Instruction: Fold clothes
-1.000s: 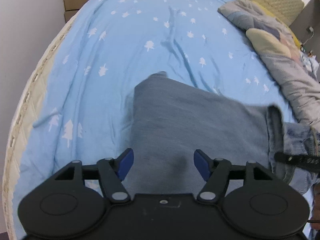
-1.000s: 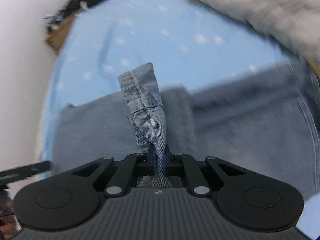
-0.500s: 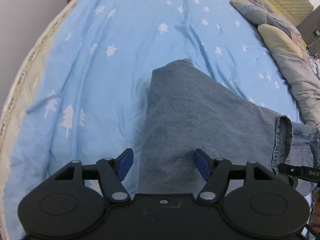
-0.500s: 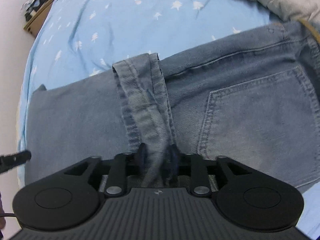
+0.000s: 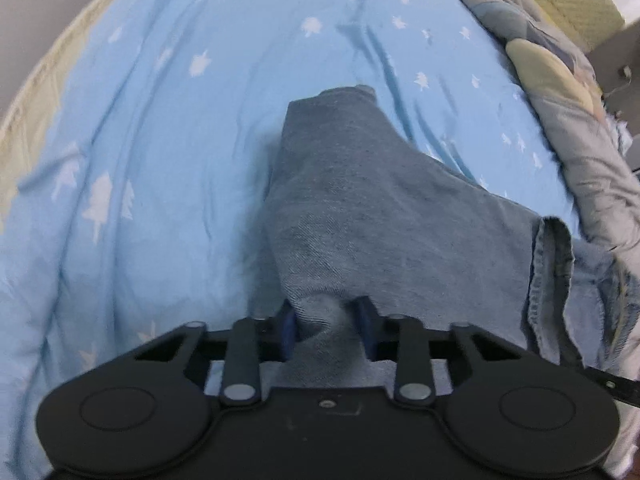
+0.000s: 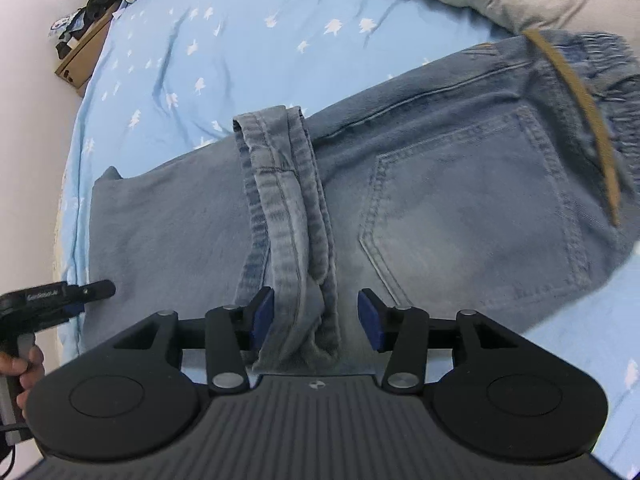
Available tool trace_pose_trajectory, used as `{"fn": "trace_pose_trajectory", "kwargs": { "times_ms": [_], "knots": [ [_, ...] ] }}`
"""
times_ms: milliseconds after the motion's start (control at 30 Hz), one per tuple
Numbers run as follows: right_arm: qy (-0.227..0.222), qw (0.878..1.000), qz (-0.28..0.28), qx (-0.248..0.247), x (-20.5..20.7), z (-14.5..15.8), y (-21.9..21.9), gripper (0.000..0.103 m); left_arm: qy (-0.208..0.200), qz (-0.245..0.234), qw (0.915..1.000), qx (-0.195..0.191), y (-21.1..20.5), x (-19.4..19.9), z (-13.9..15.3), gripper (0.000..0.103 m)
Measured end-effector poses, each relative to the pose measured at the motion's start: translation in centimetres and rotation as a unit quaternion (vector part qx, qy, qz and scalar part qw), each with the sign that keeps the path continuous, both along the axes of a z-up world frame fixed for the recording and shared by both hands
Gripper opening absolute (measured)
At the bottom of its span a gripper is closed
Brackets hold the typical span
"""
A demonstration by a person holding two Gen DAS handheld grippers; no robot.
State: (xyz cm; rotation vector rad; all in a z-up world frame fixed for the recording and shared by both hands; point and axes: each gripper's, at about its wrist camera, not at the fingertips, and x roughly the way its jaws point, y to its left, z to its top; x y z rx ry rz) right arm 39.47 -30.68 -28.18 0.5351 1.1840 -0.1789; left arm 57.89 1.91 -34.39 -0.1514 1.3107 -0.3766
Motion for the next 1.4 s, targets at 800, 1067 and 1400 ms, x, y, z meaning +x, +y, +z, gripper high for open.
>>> {"fn": "trace_pose_trajectory", "kwargs": {
  "times_ms": [800, 1067, 1400],
  "knots": [
    [-0.050, 0.998, -0.043, 0.024, -17.6, 2.8, -10.1, 0.049, -0.191, -0.084, 0.9773, -0.038, -23.4, -12.9, 18.0, 0.011],
    [-0.051, 0.999, -0.013, 0.004, -22.0, 2.8, -18.4, 0.049, -0.177, -0.115, 0.9767, -0.038, -36.9, -16.6, 16.9, 0.011],
    [-0.013, 0.996, -0.085, 0.013, -28.6, -1.3, -25.1, 0.049, -0.127, -0.186, 0.9741, 0.016, -52.0, -20.7, 6.0, 0.012]
  ]
}}
